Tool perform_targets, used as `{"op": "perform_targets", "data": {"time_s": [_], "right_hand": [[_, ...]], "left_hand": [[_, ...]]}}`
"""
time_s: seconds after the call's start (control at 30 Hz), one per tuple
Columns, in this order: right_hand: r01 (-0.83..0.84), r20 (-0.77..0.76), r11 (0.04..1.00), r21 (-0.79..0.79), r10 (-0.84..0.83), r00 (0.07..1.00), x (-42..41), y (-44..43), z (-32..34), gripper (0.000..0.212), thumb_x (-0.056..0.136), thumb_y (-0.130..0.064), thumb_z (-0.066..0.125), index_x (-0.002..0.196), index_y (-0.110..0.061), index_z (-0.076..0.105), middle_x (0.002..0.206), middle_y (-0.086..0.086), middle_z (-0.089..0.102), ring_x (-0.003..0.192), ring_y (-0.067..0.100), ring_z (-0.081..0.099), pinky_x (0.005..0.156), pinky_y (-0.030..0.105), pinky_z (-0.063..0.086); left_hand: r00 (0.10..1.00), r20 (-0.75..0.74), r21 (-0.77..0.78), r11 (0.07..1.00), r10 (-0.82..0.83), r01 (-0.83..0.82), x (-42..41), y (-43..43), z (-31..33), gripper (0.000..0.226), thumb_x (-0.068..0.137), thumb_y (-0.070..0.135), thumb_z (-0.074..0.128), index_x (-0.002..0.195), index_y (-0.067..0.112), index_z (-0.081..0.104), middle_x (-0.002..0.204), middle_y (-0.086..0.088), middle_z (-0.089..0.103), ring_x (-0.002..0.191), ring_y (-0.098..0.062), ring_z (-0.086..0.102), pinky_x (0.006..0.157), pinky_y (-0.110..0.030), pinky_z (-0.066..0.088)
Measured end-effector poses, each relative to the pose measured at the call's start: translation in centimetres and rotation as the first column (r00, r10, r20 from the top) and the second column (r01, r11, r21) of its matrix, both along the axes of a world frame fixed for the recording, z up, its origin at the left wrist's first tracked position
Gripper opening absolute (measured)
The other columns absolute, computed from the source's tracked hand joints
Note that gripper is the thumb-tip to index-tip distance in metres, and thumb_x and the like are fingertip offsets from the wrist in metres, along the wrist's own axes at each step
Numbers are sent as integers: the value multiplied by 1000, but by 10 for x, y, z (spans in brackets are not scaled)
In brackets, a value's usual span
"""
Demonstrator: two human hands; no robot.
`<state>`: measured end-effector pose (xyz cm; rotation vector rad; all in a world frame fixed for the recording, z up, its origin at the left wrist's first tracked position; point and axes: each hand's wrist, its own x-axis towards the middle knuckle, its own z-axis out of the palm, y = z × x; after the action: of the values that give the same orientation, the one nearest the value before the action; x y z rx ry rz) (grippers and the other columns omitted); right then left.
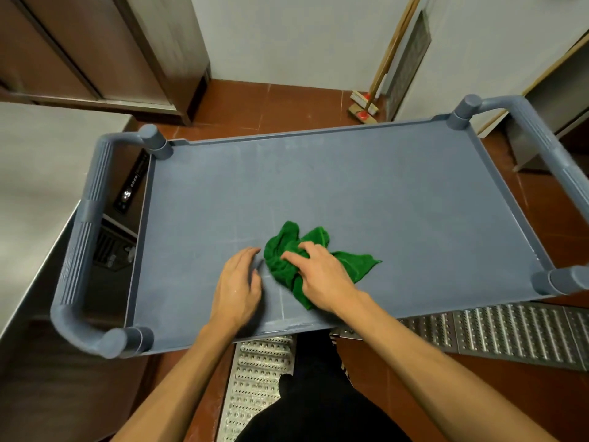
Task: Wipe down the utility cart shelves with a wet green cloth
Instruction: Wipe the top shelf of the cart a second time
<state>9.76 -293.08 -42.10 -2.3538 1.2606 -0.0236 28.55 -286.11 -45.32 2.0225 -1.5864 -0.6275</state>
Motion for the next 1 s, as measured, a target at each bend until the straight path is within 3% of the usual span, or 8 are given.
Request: {"op": "perform_targets", "data": {"time_s": [0.2, 0.33, 0.43, 0.57, 0.67, 0.77, 0.93, 1.0], "right_hand": [[-182, 136, 983, 11, 179, 974, -18, 21, 1, 58, 86, -5, 54, 140, -26, 53, 145, 11, 44, 135, 30, 38, 109, 45, 38], [-59, 94, 993, 104, 49, 994, -37, 23, -2, 87, 84, -40, 61, 156, -30, 13, 161, 6, 13, 149, 26, 13, 121, 46, 17], [23, -73, 993, 112, -15, 997, -48, 17, -6, 103, 81, -54, 66, 156, -26, 1, 153, 5, 26, 140, 25, 27, 117, 41, 24], [121, 6, 976, 178, -124, 992, -55, -5, -8, 97, 81, -46, 73, 155, -28, 13, 139, 4, 49, 127, 25, 46, 107, 39, 36], [216, 146, 958, 187, -244, 959, -56, -30, 0, 85, 77, -39, 78, 148, -31, 32, 135, 4, 55, 125, 27, 50, 103, 36, 40], [321, 280, 940, 115, -341, 897, -51, -62, 11, 71, 71, -38, 84, 133, -29, 51, 115, 2, 64, 109, 25, 58, 90, 30, 41], [369, 416, 924, 96, -374, 829, -35, -121, 23, 61, 62, -47, 88, 114, -31, 61, 105, -5, 65, 96, 16, 59, 84, 30, 46], [356, 458, 933, 58, -342, 820, -26, -143, 24, 56, 63, -46, 88, 111, -31, 63, 100, -4, 62, 93, 17, 59, 81, 31, 47]], "left_hand": [[990, 3, -36, 990, -138, 138, -1, 9, 3, 65, 72, 6, 48, 136, 16, 59, 141, -6, 55, 130, -23, 51, 115, -28, 33], [920, 68, 1, 922, -386, 387, 1, 7, -2, 89, 65, 16, 58, 152, 22, 41, 165, -7, 21, 152, -21, 19, 123, -31, 15], [893, 128, 48, 902, -431, 428, -3, 1, -3, 88, 71, 44, 62, 152, 20, 39, 164, -1, 26, 153, -19, 16, 123, -40, 16], [919, 40, 110, 916, -392, 386, -2, -18, 2, 75, 76, 49, 56, 144, 21, 45, 138, 1, 59, 131, -21, 51, 115, -46, 30], [957, -73, 137, 948, -281, 289, 5, -43, 11, 72, 80, 51, 59, 143, 17, 49, 133, -5, 64, 122, -27, 59, 106, -38, 42], [977, -175, 143, 978, -124, 150, 11, -72, 27, 68, 81, 56, 54, 139, 19, 54, 125, -6, 69, 117, -26, 63, 99, -31, 46], [994, -102, 161, 985, -51, 67, 42, -129, 56, 52, 84, 55, 62, 128, 30, 56, 108, -6, 73, 104, -30, 66, 90, -36, 51], [998, -60, 213, 977, -10, 23, 62, -151, 75, 53, 78, 61, 73, 120, 33, 59, 92, -6, 72, 84, -27, 69, 70, -37, 56]]}}
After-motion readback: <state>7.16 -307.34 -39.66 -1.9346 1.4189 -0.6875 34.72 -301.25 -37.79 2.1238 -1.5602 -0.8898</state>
